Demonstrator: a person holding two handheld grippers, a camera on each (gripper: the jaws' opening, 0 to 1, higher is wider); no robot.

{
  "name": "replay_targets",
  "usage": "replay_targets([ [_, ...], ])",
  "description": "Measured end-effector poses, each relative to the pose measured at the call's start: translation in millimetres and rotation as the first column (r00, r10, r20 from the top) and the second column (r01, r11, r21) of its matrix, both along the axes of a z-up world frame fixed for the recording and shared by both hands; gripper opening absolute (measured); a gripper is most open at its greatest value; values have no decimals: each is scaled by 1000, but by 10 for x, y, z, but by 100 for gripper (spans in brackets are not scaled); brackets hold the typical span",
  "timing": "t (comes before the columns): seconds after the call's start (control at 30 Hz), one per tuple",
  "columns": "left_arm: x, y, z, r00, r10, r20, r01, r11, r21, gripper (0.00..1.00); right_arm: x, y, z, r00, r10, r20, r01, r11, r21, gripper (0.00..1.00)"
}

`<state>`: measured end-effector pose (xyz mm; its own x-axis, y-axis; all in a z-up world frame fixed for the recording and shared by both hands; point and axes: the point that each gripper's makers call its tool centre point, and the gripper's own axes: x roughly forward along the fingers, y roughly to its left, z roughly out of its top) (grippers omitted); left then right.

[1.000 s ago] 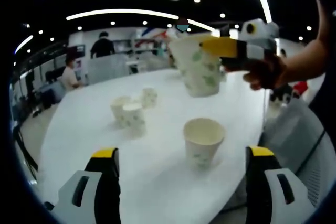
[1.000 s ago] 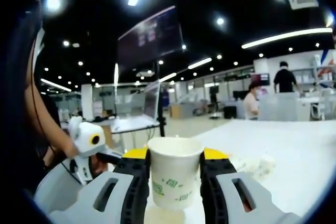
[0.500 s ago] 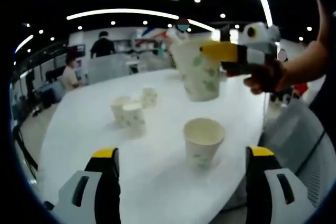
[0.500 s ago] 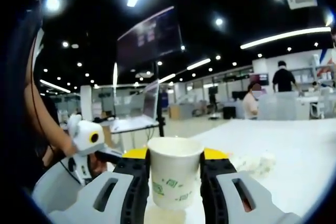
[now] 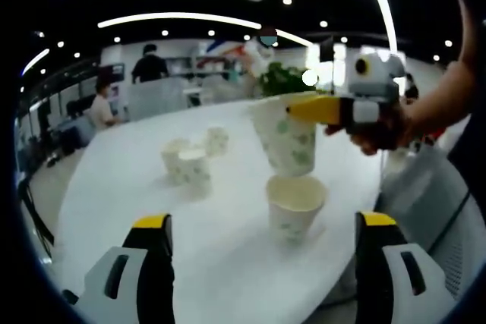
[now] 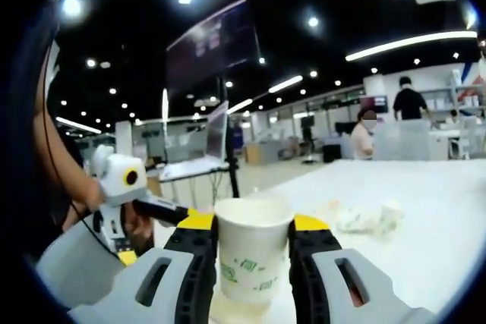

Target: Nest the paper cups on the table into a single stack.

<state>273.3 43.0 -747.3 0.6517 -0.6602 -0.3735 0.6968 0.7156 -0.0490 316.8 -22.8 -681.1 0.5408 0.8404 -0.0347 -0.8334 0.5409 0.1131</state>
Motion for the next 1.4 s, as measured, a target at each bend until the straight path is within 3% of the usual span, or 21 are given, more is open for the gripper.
replay_targets([
  [0.23,5,6,9,1000,4,0,-4,1000,-6,100,-27,2,-169,1000,2,2,-2,999,-45,33],
  [0.87,10,8,10,1000,3,-1,-3,1000,-6,99,-204,3,-66,999,42,12,-41,998,-39,34],
  [1.4,2,7,-4,1000,-1,-4,1,1000,0,99,-380,17,-168,996,85,36,-81,992,-100,33],
])
